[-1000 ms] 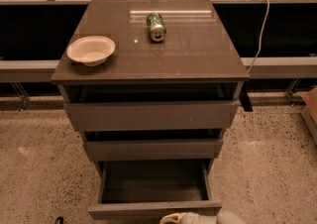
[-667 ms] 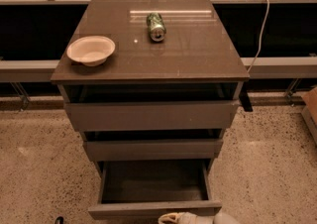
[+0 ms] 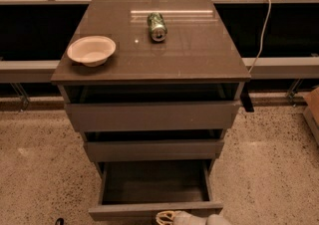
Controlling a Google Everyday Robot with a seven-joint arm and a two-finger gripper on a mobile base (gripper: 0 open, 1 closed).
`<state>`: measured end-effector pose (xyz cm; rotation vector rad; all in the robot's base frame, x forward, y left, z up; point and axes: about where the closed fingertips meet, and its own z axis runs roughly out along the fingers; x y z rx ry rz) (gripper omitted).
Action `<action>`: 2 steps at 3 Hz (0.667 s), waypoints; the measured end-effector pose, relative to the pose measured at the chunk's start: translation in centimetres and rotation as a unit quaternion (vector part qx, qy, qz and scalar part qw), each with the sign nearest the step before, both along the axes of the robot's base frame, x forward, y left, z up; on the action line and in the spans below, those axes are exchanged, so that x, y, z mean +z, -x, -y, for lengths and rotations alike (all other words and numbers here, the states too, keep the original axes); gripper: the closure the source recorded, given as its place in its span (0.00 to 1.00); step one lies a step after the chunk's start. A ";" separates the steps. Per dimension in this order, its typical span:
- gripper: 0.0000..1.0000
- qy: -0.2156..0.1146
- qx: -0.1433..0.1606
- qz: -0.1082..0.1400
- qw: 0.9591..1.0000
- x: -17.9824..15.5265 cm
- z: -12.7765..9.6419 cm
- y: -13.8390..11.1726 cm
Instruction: Close bottom drawer
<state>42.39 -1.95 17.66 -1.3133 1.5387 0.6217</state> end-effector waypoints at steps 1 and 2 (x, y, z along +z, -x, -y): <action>1.00 0.012 0.008 0.003 1.000 -1.0 -1.5 -1.3; 1.00 0.014 0.015 0.001 1.000 -1.4 -2.8 -2.2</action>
Offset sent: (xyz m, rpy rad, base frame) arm 0.0334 0.0393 -0.0186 -0.0371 0.0005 0.0412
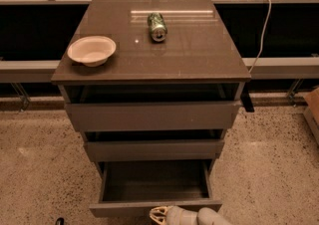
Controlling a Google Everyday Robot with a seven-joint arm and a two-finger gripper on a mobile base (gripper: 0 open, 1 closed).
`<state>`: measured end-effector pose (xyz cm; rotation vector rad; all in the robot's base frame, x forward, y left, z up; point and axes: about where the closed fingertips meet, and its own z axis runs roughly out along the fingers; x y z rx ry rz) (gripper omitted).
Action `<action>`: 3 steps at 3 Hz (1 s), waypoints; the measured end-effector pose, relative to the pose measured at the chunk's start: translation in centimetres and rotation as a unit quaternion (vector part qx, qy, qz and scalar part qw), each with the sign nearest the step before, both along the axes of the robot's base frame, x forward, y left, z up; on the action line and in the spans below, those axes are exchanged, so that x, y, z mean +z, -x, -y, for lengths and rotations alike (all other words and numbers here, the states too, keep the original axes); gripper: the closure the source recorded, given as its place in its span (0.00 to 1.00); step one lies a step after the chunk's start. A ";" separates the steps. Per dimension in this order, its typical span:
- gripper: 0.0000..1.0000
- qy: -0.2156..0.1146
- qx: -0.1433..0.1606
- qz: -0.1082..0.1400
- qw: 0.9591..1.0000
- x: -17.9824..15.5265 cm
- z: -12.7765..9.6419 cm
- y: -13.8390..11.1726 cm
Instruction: Close bottom drawer
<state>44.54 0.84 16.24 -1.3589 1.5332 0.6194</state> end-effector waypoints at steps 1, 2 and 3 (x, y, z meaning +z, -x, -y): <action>1.00 -0.012 -0.006 -0.013 1.000 0.1 -0.8 -1.7; 1.00 -0.033 -0.012 -0.021 0.999 0.1 -1.3 -3.9; 1.00 -0.052 -0.018 -0.025 0.998 0.0 -1.0 -6.2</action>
Offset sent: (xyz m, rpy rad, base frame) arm 0.0776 0.0073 0.0020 0.1202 0.0543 -0.0535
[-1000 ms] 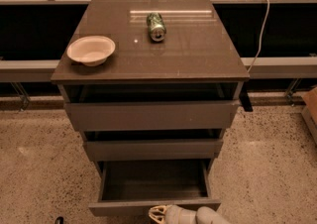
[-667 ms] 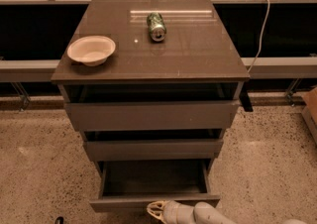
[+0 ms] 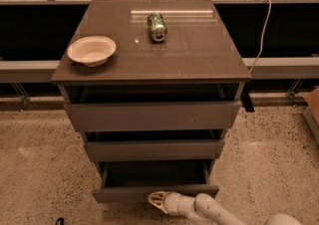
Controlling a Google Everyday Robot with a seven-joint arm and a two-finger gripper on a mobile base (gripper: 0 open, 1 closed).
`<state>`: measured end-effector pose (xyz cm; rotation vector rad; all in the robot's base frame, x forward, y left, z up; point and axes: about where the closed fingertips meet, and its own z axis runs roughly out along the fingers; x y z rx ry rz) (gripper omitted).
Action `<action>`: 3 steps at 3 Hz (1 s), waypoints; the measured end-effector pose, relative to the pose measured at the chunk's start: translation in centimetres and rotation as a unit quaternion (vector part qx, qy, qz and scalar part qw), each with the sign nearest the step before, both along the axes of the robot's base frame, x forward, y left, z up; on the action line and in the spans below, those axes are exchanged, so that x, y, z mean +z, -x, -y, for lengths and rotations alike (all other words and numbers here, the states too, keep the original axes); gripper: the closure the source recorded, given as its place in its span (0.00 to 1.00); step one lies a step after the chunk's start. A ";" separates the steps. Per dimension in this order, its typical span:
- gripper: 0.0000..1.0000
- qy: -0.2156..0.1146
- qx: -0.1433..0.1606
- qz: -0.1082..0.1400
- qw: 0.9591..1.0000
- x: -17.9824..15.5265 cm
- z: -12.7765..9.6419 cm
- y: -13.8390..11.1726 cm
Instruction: Close bottom drawer
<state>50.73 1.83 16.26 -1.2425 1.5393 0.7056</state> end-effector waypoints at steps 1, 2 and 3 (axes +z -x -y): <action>1.00 -0.013 -0.005 0.003 1.000 0.2 0.5 -2.4; 1.00 -0.027 -0.007 0.007 1.000 0.6 0.8 -4.8; 1.00 -0.030 0.002 0.013 0.999 1.3 0.0 -6.9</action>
Offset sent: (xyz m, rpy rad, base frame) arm 0.0785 -0.0178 0.0117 0.0834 -0.0291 -0.0253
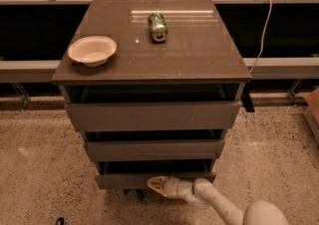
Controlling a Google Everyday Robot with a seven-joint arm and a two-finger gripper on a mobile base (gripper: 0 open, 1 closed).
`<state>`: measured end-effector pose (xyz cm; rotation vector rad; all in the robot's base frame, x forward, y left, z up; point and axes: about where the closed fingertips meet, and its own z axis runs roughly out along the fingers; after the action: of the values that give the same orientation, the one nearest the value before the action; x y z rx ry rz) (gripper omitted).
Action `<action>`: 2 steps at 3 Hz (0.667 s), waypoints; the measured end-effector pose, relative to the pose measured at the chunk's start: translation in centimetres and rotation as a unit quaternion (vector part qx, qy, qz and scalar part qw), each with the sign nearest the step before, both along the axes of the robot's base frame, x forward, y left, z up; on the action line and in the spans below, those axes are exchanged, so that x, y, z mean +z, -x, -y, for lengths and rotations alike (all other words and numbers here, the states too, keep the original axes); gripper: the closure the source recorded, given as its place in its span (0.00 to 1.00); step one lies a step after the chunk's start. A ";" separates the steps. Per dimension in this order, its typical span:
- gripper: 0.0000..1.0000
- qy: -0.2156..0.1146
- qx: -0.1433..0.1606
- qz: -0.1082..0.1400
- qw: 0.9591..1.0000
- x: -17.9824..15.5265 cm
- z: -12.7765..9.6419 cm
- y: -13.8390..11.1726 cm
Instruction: Close bottom drawer
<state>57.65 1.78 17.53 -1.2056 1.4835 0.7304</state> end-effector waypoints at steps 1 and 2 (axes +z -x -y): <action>1.00 -0.001 0.017 0.003 1.000 0.5 -1.4 -2.3; 1.00 -0.003 0.022 0.003 1.000 0.2 -1.5 -2.4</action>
Offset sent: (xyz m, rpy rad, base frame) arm 0.0342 0.0138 0.0072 -0.0031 -0.0091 0.0365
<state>60.00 3.30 17.77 -1.2379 1.4533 0.7586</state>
